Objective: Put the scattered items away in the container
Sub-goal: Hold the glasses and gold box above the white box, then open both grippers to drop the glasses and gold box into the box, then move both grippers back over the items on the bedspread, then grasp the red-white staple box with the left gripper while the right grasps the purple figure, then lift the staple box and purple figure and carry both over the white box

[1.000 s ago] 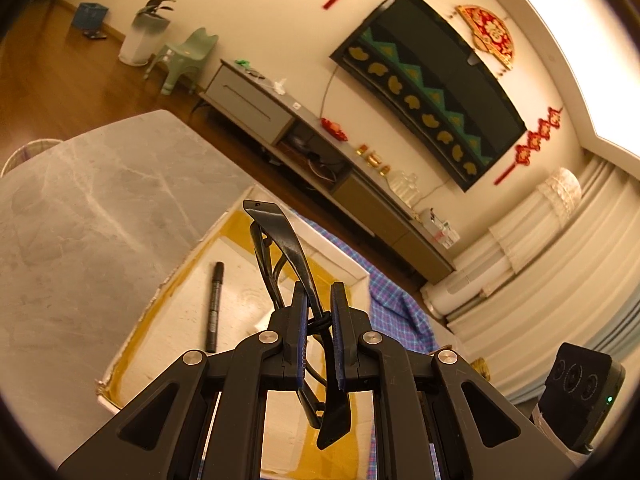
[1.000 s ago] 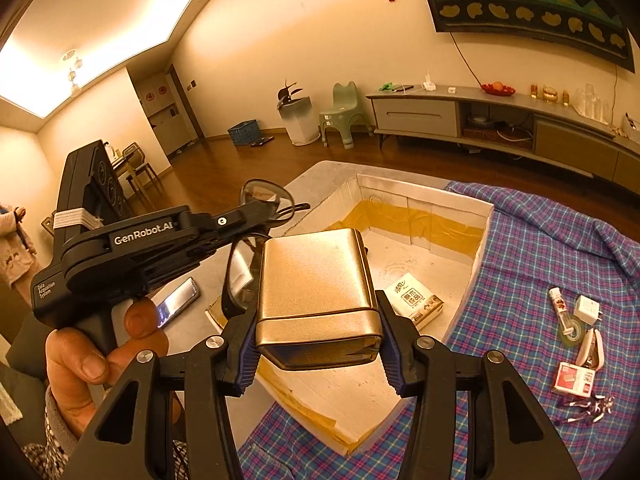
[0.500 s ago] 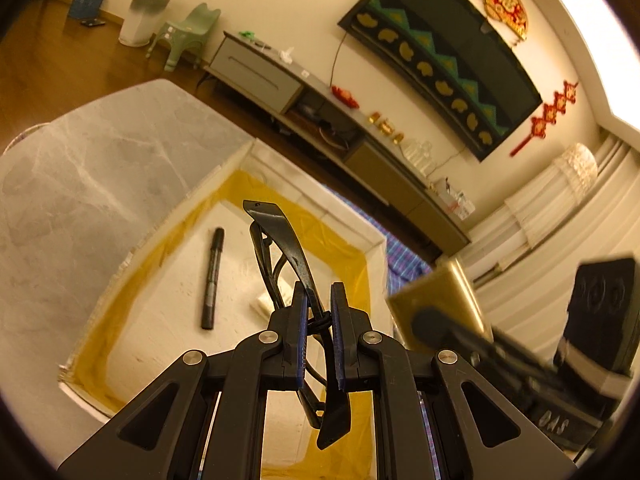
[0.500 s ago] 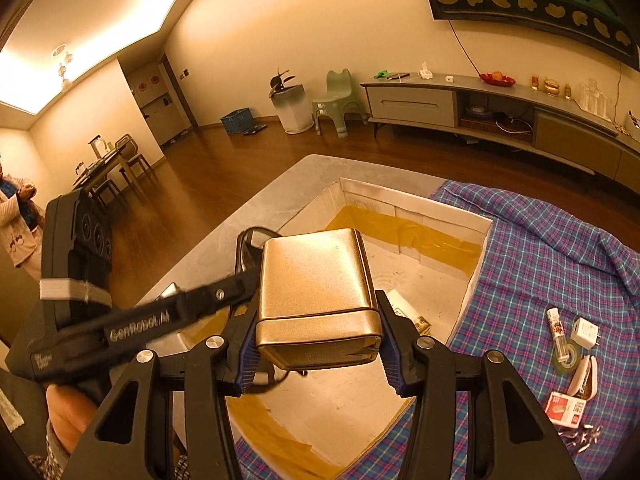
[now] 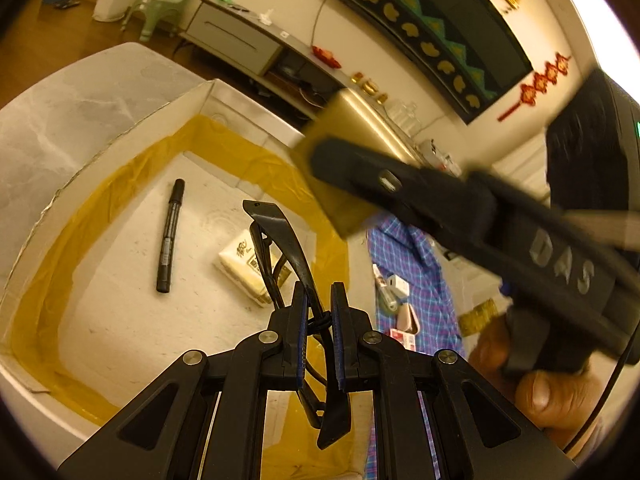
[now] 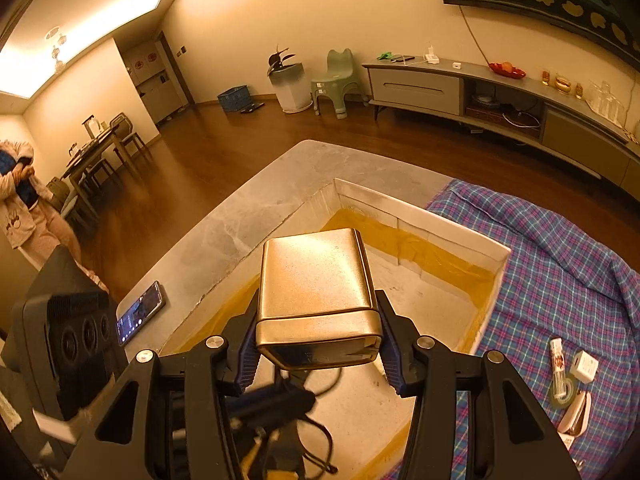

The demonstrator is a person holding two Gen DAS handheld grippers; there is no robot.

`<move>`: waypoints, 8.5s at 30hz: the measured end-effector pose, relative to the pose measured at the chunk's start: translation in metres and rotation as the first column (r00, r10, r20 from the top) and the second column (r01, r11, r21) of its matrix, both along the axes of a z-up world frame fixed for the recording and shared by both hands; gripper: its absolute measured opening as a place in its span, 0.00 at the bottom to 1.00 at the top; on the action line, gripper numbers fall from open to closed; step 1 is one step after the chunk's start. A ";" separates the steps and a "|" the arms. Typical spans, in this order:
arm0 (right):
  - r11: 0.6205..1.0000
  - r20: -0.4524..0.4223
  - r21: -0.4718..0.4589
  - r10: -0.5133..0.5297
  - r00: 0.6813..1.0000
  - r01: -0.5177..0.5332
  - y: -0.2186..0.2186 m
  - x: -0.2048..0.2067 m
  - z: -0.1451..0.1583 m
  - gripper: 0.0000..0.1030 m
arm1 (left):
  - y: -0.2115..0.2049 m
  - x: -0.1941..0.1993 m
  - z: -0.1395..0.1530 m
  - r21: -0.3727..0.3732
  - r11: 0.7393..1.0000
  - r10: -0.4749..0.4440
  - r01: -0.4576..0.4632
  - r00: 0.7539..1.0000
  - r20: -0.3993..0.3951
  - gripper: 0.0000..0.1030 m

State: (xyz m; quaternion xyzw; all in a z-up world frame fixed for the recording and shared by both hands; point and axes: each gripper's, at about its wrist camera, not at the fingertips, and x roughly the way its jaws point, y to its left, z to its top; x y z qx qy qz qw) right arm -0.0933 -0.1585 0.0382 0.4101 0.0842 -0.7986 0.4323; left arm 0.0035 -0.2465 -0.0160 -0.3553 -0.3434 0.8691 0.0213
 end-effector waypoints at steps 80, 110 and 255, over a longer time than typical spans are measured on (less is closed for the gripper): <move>0.997 0.003 0.044 0.057 0.998 -0.058 0.040 0.000 -0.027 0.56 | 0.011 -0.011 0.006 -0.328 0.945 0.016 0.005 0.998 0.061 0.32; 0.966 -0.147 -0.257 -0.044 0.988 0.005 0.229 0.065 -0.025 0.58 | 0.136 -0.017 0.035 -0.446 0.878 -0.214 0.175 0.976 -0.040 0.33; 0.996 0.076 0.042 -0.086 0.993 0.083 0.321 -0.002 -0.100 0.42 | 0.216 -0.071 -0.020 -0.370 0.854 -0.336 0.366 0.930 0.146 0.38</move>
